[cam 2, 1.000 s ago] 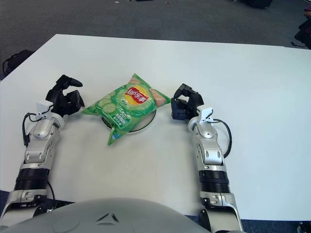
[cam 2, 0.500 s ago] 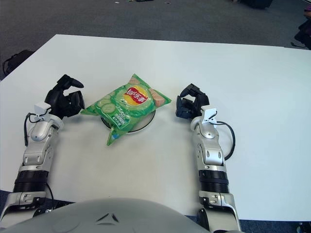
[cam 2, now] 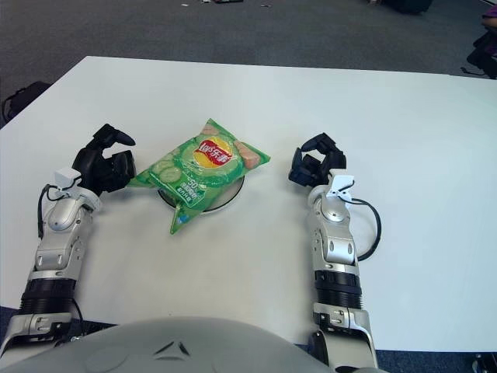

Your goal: Put the snack into the plate.

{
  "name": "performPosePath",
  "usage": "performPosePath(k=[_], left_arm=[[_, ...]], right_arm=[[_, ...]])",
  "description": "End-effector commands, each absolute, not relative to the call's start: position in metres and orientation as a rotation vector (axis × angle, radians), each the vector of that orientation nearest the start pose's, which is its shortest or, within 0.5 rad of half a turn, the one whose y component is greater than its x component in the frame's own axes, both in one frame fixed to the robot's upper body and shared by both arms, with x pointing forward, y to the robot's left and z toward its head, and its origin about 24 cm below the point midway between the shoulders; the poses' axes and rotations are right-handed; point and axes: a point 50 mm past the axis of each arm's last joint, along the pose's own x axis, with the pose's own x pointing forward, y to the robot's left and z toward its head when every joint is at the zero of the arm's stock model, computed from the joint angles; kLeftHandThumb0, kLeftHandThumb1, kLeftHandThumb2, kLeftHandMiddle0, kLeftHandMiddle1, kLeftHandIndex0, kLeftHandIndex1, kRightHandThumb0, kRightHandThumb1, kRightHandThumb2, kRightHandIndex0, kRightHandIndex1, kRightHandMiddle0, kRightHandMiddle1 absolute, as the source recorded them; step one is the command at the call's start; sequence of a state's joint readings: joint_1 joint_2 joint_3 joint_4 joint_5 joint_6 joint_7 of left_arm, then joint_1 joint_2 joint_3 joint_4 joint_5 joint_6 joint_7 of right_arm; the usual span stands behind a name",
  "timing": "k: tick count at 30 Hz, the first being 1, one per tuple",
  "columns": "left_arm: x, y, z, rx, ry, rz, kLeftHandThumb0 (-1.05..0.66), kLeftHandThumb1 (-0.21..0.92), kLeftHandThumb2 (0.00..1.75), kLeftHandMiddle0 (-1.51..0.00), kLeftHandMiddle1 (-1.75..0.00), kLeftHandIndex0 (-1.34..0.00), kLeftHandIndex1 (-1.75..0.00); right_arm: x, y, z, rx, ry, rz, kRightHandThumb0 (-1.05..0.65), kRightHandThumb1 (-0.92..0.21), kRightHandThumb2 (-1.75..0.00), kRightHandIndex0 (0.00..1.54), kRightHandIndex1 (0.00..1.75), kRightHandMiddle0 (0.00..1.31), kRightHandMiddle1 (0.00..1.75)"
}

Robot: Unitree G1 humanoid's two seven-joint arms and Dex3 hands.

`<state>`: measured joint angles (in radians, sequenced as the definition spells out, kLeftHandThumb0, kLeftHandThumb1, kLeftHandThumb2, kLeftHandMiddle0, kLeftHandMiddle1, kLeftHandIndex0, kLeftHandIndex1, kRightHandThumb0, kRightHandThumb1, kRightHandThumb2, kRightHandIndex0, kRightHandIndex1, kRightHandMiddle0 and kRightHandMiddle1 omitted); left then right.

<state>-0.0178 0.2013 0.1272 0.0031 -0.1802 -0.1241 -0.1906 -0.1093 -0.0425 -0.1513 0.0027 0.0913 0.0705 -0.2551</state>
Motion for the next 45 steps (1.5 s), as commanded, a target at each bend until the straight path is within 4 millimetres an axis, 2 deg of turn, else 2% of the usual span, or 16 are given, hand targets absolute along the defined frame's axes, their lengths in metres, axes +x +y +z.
performPosePath(k=[1,17,27,45], left_arm=[[0.240,0.197,0.035,-0.027,-0.030,-0.070,-0.41,0.55,1.02,-1.12,-1.75,-0.43,-1.75],[0.238,0.192,0.033,-0.037,-0.025,-0.023,-0.41,0.55,1.02,-1.13,-1.75,-0.43,-1.75],[0.237,0.188,0.032,-0.053,-0.012,0.029,-0.42,0.52,1.06,-1.15,-1.75,-0.45,-1.75],[0.236,0.185,0.032,-0.041,0.007,0.039,-0.42,0.51,1.07,-1.14,-1.75,-0.46,-1.75]], right_arm=[[0.255,-0.189,0.031,0.127,0.048,-0.416,-0.51,-0.24,-1.41,1.15,1.75,0.68,1.75],[0.256,-0.188,0.029,0.145,0.041,-0.390,-0.50,-0.27,-1.37,1.21,1.75,0.66,1.75],[0.257,-0.188,0.029,0.168,0.120,-0.352,-0.51,-0.24,-1.41,1.27,1.75,0.68,1.75],[0.255,-0.188,0.032,0.139,0.127,-0.284,-0.54,-0.19,-1.47,1.28,1.75,0.72,1.75]])
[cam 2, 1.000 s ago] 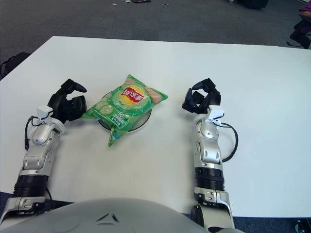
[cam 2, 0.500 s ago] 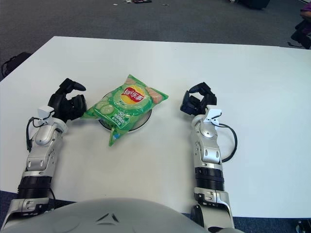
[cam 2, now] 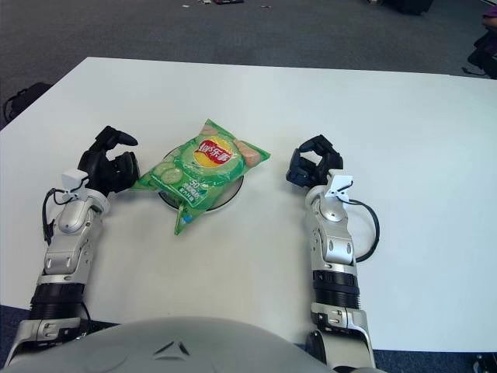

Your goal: Put the snack into the plate.

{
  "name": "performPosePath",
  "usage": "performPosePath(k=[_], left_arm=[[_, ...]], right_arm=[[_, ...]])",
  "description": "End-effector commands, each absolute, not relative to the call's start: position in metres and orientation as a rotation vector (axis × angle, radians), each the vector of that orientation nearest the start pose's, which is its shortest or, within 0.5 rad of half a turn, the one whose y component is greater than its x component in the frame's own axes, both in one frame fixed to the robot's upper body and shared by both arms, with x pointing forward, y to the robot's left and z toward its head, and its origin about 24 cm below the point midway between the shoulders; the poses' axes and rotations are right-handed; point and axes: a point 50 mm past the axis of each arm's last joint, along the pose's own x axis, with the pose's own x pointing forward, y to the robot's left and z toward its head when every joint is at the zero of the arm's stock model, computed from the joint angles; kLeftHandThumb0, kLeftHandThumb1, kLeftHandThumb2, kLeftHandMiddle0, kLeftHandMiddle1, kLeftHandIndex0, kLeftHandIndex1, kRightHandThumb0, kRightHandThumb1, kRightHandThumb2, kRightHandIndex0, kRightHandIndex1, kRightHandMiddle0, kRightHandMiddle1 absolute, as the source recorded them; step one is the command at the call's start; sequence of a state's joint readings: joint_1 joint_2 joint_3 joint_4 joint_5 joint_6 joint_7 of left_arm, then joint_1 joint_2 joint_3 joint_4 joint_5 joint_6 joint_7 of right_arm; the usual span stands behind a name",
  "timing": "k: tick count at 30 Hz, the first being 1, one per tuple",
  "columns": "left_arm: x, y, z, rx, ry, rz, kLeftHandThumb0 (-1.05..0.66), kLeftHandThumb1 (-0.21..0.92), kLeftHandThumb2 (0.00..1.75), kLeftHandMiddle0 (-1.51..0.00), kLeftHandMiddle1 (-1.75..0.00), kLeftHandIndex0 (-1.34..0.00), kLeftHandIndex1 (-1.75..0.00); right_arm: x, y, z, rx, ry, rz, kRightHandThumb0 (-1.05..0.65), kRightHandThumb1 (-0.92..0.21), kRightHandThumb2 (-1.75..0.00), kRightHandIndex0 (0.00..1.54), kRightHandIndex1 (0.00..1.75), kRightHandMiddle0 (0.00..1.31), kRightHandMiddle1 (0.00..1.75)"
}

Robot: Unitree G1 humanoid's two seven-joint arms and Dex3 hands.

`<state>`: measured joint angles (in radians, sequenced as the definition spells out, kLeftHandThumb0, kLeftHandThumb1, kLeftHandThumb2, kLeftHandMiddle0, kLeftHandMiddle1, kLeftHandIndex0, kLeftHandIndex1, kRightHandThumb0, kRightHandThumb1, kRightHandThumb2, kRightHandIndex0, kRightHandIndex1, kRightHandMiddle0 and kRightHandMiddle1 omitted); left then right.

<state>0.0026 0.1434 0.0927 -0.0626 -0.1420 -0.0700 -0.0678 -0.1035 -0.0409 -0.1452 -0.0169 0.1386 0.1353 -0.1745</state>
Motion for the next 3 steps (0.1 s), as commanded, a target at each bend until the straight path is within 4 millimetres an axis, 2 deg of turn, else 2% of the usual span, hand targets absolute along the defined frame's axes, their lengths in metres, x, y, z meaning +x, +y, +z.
performPosePath(k=[1,3], left_arm=[[0.2357,0.1850,0.0319,-0.040,0.007,0.039,-0.42,0.52,1.07,-1.14,-1.75,-0.46,-1.75],[0.2357,0.1848,0.0320,-0.040,0.006,0.040,-0.42,0.52,1.06,-1.13,-1.75,-0.45,-1.75]], right_arm=[[0.2553,-0.1885,0.0323,0.138,0.129,-0.281,-0.54,-0.19,-1.48,1.28,1.75,0.72,1.75],[0.2554,-0.1886,0.0322,0.137,0.130,-0.279,-0.54,-0.19,-1.48,1.28,1.75,0.72,1.75]])
